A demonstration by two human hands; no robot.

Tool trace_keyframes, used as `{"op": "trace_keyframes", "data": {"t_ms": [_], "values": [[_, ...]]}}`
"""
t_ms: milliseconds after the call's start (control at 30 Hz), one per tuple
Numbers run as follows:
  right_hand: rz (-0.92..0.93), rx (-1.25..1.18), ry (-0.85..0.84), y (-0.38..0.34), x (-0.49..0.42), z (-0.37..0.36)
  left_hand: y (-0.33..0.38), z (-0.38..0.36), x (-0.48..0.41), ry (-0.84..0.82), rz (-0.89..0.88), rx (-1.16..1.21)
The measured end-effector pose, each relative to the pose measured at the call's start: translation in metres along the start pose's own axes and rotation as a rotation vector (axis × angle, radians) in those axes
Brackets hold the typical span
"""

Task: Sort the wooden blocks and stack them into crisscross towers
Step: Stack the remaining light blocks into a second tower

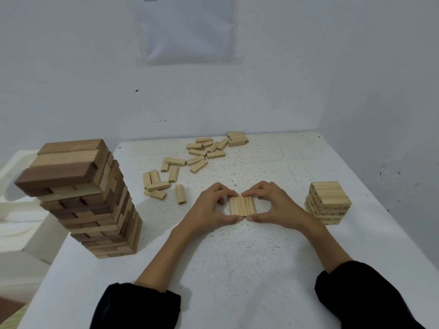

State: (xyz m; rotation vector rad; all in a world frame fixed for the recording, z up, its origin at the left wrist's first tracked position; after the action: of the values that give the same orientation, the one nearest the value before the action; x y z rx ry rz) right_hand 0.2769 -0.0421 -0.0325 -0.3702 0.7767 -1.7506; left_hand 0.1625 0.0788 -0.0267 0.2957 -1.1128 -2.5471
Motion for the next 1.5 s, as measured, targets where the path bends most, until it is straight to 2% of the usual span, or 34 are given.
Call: {"op": "trace_keyframes", "data": {"t_ms": [367, 700, 1033, 1500], "values": [[0.024, 0.010, 0.053, -0.024, 0.005, 0.011, 0.018, 0.017, 0.002, -0.048, -0.028, -0.064], [0.069, 0.122, 0.132, -0.054, 0.027, 0.085, 0.090, 0.034, -0.010, 0.015, -0.191, -0.109], [-0.076, 0.091, 0.065, -0.019, 0.070, 0.150, 0.155, -0.020, -0.041, -0.038, -0.246, -0.125], [-0.098, 0.035, 0.058, 0.024, 0.090, 0.156, 0.159, -0.063, -0.053, -0.051, -0.222, -0.161]]}}
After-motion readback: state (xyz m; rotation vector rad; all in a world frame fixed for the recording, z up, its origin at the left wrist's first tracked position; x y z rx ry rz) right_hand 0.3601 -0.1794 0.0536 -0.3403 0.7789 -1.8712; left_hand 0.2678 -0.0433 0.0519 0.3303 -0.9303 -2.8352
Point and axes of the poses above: each hand's wrist, its own x-axis away from the middle knuckle, its own z-axis out of the back of the hand, y = z × x, the point moved 6 cm from there along -x, towards the middle knuckle, and after that the axes turned 6 degrees about z, right-handed, at the moved point
